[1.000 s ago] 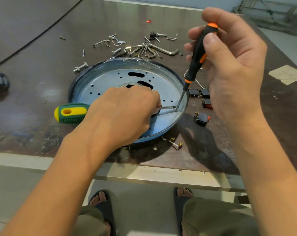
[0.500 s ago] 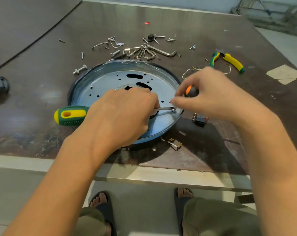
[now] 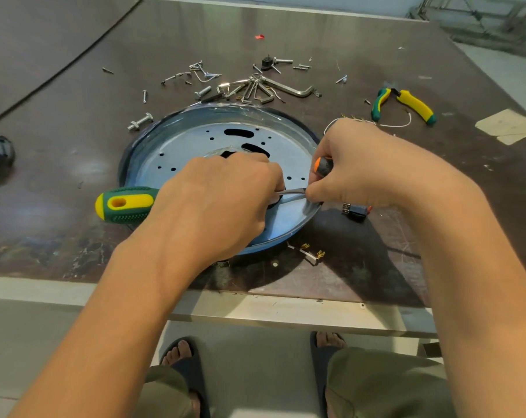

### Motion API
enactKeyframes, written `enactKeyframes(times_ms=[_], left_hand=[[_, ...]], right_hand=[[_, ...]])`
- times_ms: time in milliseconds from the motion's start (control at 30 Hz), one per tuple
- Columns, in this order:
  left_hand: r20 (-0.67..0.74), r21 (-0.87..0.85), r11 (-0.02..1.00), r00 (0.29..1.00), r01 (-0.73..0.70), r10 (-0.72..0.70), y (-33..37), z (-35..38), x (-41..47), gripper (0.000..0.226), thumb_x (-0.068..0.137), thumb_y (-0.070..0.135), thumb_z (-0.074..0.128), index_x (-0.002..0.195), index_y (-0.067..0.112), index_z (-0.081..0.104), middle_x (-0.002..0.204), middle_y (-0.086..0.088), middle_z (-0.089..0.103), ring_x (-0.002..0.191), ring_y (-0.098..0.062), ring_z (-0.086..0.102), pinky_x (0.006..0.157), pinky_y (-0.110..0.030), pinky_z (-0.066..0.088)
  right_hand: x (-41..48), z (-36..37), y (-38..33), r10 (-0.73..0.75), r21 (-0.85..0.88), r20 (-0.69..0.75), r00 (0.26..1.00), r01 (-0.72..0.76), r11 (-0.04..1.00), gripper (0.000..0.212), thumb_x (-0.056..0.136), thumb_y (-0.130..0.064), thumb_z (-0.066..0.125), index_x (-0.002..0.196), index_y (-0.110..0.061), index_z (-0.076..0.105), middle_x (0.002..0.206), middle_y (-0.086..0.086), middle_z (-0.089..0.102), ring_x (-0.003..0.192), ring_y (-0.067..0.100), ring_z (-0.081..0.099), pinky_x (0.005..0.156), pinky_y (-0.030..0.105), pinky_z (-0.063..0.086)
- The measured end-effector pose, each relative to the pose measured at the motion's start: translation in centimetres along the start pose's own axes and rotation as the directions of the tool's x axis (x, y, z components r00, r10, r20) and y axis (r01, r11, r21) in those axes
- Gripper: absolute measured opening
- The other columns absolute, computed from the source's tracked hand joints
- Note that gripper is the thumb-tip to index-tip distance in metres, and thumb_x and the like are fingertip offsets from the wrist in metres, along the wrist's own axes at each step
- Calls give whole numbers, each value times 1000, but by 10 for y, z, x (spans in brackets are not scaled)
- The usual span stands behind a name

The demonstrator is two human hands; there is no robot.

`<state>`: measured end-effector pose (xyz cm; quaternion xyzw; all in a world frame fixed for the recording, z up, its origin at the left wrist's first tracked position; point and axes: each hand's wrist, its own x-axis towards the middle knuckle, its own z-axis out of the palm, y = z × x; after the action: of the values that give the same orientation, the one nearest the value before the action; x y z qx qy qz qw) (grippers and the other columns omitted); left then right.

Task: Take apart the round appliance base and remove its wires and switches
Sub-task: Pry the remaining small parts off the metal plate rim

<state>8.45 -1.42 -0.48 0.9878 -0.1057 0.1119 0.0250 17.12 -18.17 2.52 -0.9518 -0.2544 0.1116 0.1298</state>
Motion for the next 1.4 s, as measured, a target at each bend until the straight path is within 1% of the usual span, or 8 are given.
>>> enactKeyframes(times_ms=[333, 567, 700, 833, 1000, 1167, 1300, 1400], left_hand=[[-1, -54, 999, 1000, -5, 5, -1, 0, 1, 22, 94, 25, 56, 111, 35, 66, 104, 7, 63, 85, -26, 60, 58, -33, 39], [-13, -89, 996, 1000, 5, -6, -3, 1, -1, 22, 95, 26, 55, 111, 35, 66, 105, 5, 64, 87, -29, 60, 64, -37, 48], [-4, -89, 996, 1000, 15, -16, -3, 2, 0, 22, 94, 25, 56, 111, 36, 65, 107, 7, 65, 86, -27, 61, 62, -35, 46], [10, -84, 996, 1000, 17, -16, -3, 1, 2, 21, 95, 27, 55, 111, 36, 65, 111, 10, 63, 88, -25, 61, 63, -35, 45], [31, -67, 997, 999, 32, -30, -2, 0, 4, 20, 96, 29, 54, 110, 37, 65, 109, 13, 62, 91, -23, 61, 67, -37, 52], [40, -83, 996, 999, 23, -20, -2, 1, 6, 18, 96, 30, 54, 109, 37, 65, 109, 14, 62, 94, -21, 60, 70, -38, 52], [28, -92, 996, 1000, 12, -9, 0, -3, 9, 19, 97, 31, 52, 111, 37, 63, 111, 14, 61, 94, -21, 59, 67, -36, 49], [-31, -69, 997, 999, -41, 39, 10, -5, 11, 21, 99, 32, 51, 116, 37, 63, 116, 14, 59, 95, -22, 62, 69, -39, 53]], right_hand=[[-8, 1, -12, -103, -185, -148, 984, 75, 980, 18, 71, -33, 79, 68, -24, 64, 68, 0, 61, 68, 26, 62, 54, 30, 46], [-12, -23, 12, -42, 98, -378, 925, 85, 992, 13, 74, -26, 66, 66, -16, 70, 58, 5, 58, 48, 8, 42, 52, 27, 45], [-11, -20, 50, 105, 132, -284, 953, -70, 989, 14, 81, -21, 64, 70, -15, 70, 61, 10, 64, 50, 14, 46, 57, 32, 50], [-16, -7, 87, 250, 339, -172, 953, -181, 923, 16, 84, -16, 66, 71, -8, 70, 48, 5, 61, 39, 13, 45, 41, 22, 42], [-21, 16, 124, 340, 163, -117, 933, -320, 933, 12, 85, -23, 72, 74, -18, 73, 50, 0, 67, 39, 6, 54, 50, 25, 48], [-29, 11, 132, 271, 170, -167, 948, -243, 955, 12, 85, -29, 79, 74, -27, 73, 76, -8, 66, 75, 8, 57, 59, 24, 40], [-34, 9, 119, 216, 304, -407, 888, -91, 948, 18, 89, -34, 74, 75, -24, 73, 65, -5, 64, 62, 14, 54, 58, 27, 41], [-36, 10, 82, 186, 614, -376, 908, 93, 784, 19, 95, -33, 70, 83, -18, 74, 55, 3, 64, 42, 14, 45, 47, 24, 38]])
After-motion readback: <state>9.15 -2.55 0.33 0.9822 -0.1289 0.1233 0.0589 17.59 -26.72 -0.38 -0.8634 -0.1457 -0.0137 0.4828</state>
